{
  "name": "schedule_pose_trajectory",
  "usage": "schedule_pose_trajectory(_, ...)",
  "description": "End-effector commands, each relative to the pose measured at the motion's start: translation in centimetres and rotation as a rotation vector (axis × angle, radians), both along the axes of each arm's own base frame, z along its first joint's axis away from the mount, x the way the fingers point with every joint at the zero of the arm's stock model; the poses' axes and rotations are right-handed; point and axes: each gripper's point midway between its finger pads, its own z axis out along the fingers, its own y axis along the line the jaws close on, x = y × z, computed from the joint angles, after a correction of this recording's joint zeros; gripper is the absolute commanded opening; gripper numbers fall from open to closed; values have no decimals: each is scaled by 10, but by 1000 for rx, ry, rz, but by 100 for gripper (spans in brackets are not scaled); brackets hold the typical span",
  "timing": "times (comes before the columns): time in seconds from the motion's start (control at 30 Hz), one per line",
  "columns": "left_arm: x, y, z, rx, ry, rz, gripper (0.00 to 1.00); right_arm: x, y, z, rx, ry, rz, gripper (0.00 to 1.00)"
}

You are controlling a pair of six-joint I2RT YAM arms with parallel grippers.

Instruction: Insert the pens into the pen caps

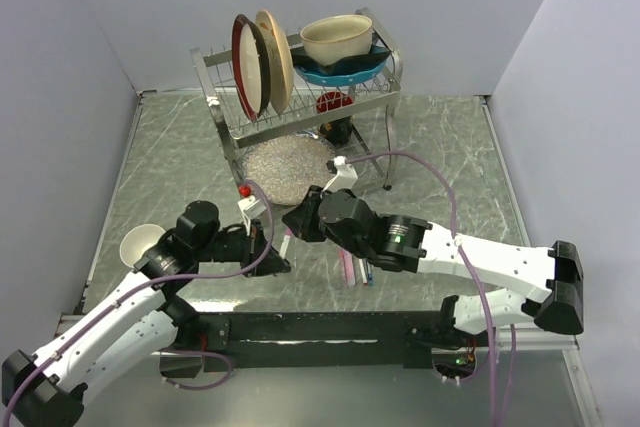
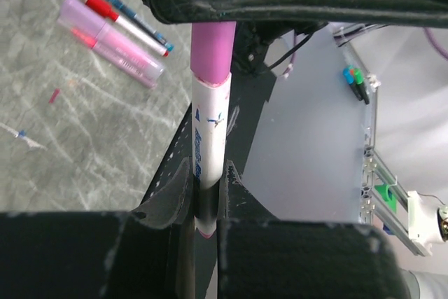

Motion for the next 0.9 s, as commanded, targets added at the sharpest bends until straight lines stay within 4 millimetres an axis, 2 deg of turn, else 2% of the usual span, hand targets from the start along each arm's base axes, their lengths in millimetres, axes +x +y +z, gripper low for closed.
schedule_pose_trajectory(0.0, 64, -2, 57, -81, -266, 226, 1, -79, 27, -24, -27, 225, 287, 0)
schedule_pose_trajectory(0.23, 82, 7, 55, -36, -330, 319, 1, -92, 28, -46, -94, 303, 332, 0)
schedule_pose_trajectory(0.43, 90, 13, 67, -58, -386, 382, 1, -105, 33, -60, -79, 361, 357, 0)
schedule_pose_trajectory(0.5, 97, 16, 72, -52, -398, 422, 1, -111, 33, -71, -119, 390, 361, 0)
schedule_pose_trajectory(0.57, 100, 17, 76, -57, -409, 435, 1, -119, 39, -71, -102, 400, 384, 0)
schedule_pose_trajectory(0.6, 97, 16, 77, -63, -409, 421, 1, -120, 41, -70, -90, 398, 394, 0)
schedule_pose_trajectory(0.7, 88, 10, 96, -148, -446, 379, 1, -130, 46, -67, -67, 380, 456, 0)
schedule_pose_trajectory(0.77, 85, 9, 101, -156, -459, 357, 1, -133, 42, -71, -71, 354, 481, 0)
schedule_pose_trajectory(0.8, 82, 8, 102, -156, -460, 339, 1, -135, 40, -66, -65, 329, 502, 0)
schedule_pose_trajectory(0.87, 78, 7, 101, -139, -456, 314, 1, -134, 29, -75, -96, 304, 501, 0)
